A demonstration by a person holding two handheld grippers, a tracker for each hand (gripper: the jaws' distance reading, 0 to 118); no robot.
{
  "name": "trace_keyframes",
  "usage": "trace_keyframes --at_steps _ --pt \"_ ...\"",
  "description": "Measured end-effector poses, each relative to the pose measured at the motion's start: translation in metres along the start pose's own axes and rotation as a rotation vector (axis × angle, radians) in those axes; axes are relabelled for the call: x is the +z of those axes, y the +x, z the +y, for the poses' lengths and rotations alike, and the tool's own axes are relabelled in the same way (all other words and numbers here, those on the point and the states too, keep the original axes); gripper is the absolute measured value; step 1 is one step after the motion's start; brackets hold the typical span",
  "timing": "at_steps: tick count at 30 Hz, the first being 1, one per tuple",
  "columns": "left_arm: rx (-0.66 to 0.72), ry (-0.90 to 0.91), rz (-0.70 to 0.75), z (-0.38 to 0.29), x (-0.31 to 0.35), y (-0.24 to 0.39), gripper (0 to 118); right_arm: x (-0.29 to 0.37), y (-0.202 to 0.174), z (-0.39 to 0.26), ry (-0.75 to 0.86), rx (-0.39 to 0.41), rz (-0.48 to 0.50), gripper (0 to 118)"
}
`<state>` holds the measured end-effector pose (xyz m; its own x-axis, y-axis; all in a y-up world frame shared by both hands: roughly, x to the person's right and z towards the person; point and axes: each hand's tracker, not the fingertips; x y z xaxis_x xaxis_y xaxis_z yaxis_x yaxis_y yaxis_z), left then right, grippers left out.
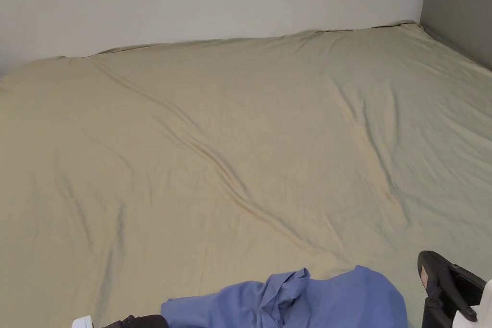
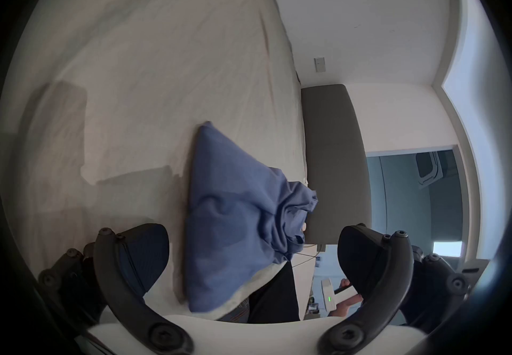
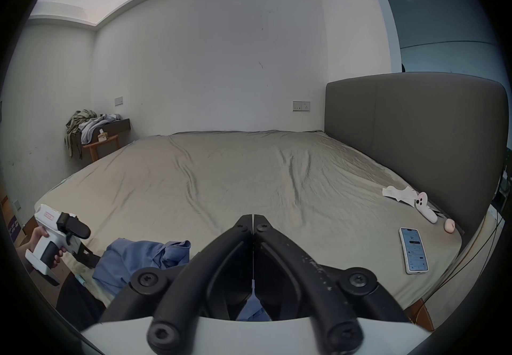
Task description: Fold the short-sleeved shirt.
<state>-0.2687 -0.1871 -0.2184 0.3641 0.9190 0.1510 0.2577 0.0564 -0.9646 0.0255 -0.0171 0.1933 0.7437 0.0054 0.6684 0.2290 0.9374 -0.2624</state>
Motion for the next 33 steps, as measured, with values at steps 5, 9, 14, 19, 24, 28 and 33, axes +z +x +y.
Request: trace_keyframes --at_steps 5,9,14,19,24,28,33 --pt "-0.02 -0.089 -0.003 0.009 -0.025 0.001 97 0.001 -0.002 0.003 -0.012 0.022 -0.017 3" --pt "-0.024 -0.088 0.076 0.015 -0.024 -0.004 12 0.001 -0.005 0.005 -0.014 0.03 -0.031 3" --pt "0.015 -0.096 0.005 0.022 -0.011 -0.018 12 0.001 -0.014 0.008 -0.023 0.053 -0.043 3" --pt "0.039 -0.065 -0.012 0.024 0.035 -0.02 9 0.0 -0.022 0.013 -0.019 0.081 -0.047 3" --pt "0.012 0.021 0.084 0.028 0.107 -0.026 9 -0.004 -0.029 0.015 -0.015 0.076 -0.021 3" --pt "-0.004 0.095 0.16 0.021 0.145 -0.008 9 -0.006 -0.035 0.013 -0.016 0.08 0.001 3" --pt "-0.209 0.101 0.106 0.005 0.133 0.084 9 -0.006 -0.032 0.009 -0.017 0.057 0.02 3"
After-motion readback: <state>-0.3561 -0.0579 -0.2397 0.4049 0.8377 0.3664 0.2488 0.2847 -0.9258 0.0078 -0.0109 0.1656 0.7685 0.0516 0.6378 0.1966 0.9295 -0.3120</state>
